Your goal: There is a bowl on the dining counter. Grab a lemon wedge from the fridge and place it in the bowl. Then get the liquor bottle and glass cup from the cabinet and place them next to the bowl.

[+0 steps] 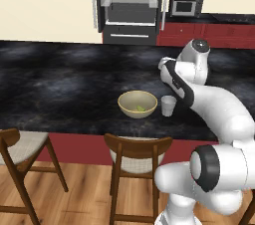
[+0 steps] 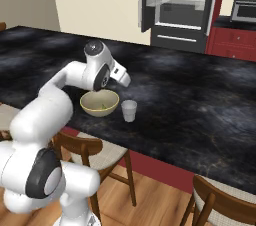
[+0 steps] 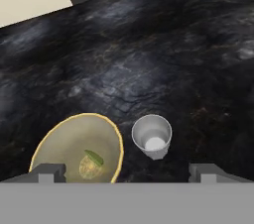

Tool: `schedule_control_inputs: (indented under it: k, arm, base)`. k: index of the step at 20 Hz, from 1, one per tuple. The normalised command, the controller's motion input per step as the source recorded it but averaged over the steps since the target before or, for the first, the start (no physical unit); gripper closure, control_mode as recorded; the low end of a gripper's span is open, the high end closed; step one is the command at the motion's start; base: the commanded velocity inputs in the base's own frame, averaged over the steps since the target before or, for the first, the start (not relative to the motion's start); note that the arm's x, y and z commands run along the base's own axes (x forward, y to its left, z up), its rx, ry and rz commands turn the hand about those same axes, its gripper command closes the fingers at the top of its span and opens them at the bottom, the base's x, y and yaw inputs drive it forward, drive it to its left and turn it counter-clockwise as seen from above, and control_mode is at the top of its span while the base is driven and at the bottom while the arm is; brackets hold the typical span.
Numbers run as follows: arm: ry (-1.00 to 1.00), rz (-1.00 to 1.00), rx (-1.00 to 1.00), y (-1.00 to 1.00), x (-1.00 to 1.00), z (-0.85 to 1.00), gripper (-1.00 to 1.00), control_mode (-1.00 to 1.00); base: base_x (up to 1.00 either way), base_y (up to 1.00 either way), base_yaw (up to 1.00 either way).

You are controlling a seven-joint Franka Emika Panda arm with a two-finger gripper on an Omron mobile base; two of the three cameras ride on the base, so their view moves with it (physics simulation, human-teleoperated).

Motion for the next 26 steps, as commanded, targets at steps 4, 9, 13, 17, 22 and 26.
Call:
schedule_control_inputs:
  k: [4,9,13,17,22,26]
  arm:
    - [0.14,0.01,-0.09,0.01,-1.00,0.71,-1.00,-1.00]
    - [0.20,0.01,-0.15,0.00,-1.00,0.06,-1.00,-1.00]
    - [0.18,0.03,-0.06,0.00,-1.00,0.00,-1.00,-1.00]
    - [0.05,0.00,-0.01,0.00,-0.63,-0.01,-1.00,-1.00]
    - [0.00,0.00,-0.01,0.00,-0.10,0.00,-1.00,1.00]
    - [0.00,0.00,0.00,0.00,0.00,0.00,-1.00,1.00]
  base:
    - [0.00,0.00,0.00]
    - [0.00,0.00,0.00]
    - [0.00,0.00,0.00]
    - [0.00,0.00,0.00]
    - [-0.76,-0.04,-0.08]
    - [-0.93,-0.09,-0.62]
